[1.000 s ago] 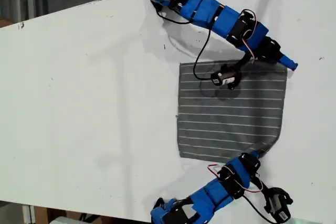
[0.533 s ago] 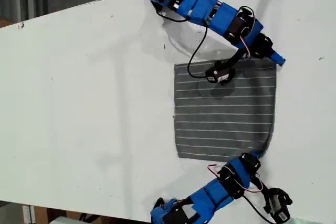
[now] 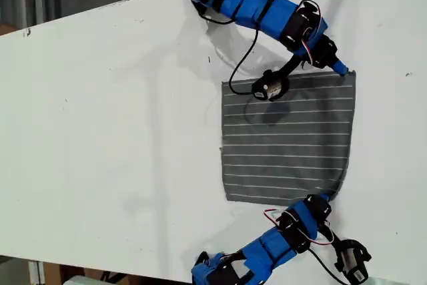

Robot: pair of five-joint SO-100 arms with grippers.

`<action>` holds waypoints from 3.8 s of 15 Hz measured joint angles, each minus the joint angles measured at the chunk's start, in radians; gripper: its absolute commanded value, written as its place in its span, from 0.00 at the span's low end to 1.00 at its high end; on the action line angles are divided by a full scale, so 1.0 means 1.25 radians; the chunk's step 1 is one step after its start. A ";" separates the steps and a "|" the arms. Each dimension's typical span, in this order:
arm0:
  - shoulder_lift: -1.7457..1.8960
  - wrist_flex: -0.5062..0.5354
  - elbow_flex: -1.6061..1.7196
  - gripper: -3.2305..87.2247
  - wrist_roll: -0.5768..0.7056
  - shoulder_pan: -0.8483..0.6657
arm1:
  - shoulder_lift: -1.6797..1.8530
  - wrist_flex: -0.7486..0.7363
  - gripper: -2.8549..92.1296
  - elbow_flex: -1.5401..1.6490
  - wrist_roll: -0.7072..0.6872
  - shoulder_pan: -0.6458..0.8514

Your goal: Grasp corners of a square towel and fold twice.

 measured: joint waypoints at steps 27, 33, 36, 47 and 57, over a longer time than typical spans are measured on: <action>0.000 -0.015 0.000 0.03 0.007 -0.002 | -0.125 -0.356 0.36 0.047 -0.171 0.071; 0.000 -0.015 0.000 0.03 0.007 -0.002 | 0.013 -0.283 0.36 0.234 -0.150 0.113; 0.000 -0.018 0.000 0.03 0.007 -0.002 | 0.016 -0.146 0.36 0.156 -0.146 0.102; 0.000 -0.027 0.000 0.03 0.015 -0.002 | 0.034 -0.144 0.35 0.194 -0.048 0.037; 0.000 -0.027 -0.004 0.03 0.021 -0.002 | 0.036 -0.270 0.15 0.237 -0.077 0.047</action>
